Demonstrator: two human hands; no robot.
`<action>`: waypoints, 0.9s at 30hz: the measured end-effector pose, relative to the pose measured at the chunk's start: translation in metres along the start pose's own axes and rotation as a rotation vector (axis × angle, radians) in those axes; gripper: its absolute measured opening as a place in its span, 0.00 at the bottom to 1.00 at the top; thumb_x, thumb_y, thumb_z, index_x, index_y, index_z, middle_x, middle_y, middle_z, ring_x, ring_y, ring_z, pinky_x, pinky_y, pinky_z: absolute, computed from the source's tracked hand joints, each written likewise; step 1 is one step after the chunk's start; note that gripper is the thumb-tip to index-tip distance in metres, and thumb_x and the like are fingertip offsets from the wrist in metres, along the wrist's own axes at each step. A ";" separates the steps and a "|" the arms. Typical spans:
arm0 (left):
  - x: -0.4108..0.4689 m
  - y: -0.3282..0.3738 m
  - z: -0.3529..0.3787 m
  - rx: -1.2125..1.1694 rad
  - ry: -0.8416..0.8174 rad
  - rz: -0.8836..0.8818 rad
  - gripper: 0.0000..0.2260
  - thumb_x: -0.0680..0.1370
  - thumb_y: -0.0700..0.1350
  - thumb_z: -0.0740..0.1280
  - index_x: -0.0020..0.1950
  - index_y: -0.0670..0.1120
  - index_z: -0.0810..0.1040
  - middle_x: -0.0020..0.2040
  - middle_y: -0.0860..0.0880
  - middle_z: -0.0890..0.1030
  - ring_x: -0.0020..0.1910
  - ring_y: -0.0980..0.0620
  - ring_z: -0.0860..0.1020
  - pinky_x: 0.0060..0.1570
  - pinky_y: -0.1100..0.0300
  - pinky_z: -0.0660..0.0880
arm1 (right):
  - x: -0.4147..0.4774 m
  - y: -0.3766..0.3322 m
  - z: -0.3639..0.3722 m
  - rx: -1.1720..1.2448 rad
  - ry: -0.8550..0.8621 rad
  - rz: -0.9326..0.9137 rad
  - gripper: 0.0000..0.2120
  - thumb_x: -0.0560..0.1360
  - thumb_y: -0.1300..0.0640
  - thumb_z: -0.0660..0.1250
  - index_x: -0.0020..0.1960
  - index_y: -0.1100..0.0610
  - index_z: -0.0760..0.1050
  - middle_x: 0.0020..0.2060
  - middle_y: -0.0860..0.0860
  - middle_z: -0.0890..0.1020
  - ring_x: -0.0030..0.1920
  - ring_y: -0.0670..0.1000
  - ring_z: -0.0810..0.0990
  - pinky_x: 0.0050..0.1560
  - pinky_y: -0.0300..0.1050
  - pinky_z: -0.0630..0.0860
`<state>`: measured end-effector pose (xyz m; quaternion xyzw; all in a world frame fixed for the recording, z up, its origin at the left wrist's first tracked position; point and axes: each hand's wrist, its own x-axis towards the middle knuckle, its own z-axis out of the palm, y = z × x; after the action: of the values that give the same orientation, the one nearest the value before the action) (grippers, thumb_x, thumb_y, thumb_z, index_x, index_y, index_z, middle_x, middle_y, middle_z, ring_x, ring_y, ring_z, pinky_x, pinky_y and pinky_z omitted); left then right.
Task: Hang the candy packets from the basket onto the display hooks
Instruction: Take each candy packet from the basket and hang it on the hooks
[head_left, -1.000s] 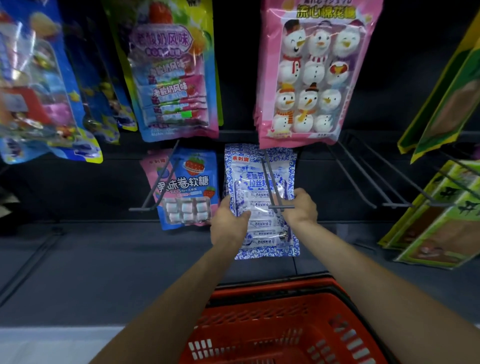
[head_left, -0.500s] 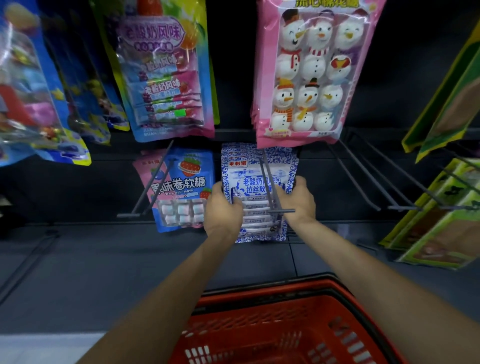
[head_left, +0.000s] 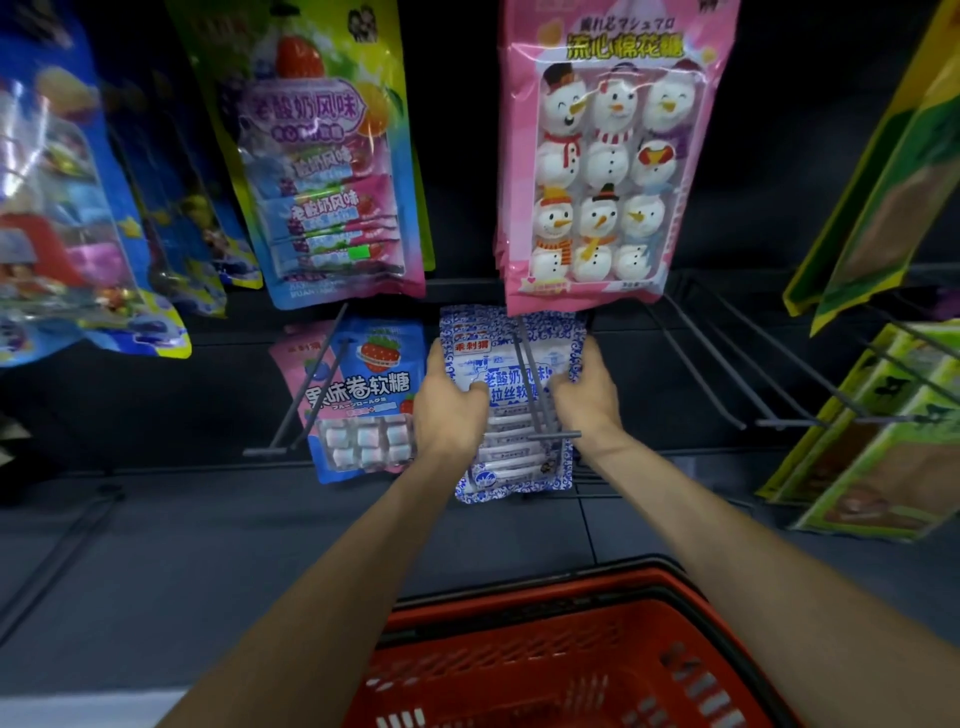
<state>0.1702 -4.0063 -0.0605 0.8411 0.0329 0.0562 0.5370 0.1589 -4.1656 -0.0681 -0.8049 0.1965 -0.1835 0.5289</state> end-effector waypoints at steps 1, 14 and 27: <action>0.001 0.000 -0.001 -0.002 -0.008 0.008 0.34 0.81 0.41 0.65 0.84 0.55 0.57 0.42 0.59 0.79 0.30 0.48 0.77 0.35 0.49 0.82 | 0.000 0.001 -0.002 0.007 -0.009 -0.003 0.30 0.79 0.66 0.63 0.78 0.47 0.67 0.52 0.49 0.82 0.44 0.48 0.81 0.41 0.42 0.77; -0.009 0.016 -0.013 0.082 -0.030 0.023 0.35 0.82 0.39 0.67 0.85 0.47 0.53 0.73 0.45 0.75 0.40 0.55 0.76 0.45 0.58 0.72 | -0.008 -0.016 -0.018 -0.049 -0.114 0.096 0.36 0.77 0.65 0.66 0.82 0.52 0.59 0.67 0.53 0.80 0.57 0.55 0.82 0.52 0.46 0.78; -0.065 0.013 -0.072 0.613 -0.310 0.229 0.33 0.80 0.46 0.69 0.83 0.49 0.59 0.75 0.41 0.70 0.63 0.43 0.78 0.61 0.47 0.77 | -0.079 -0.033 -0.059 -0.490 -0.323 -0.005 0.39 0.80 0.56 0.70 0.84 0.53 0.53 0.73 0.59 0.71 0.63 0.59 0.80 0.57 0.48 0.77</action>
<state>0.0965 -3.9541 -0.0223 0.9598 -0.1280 -0.0245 0.2485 0.0654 -4.1592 -0.0226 -0.9280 0.1462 -0.0017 0.3428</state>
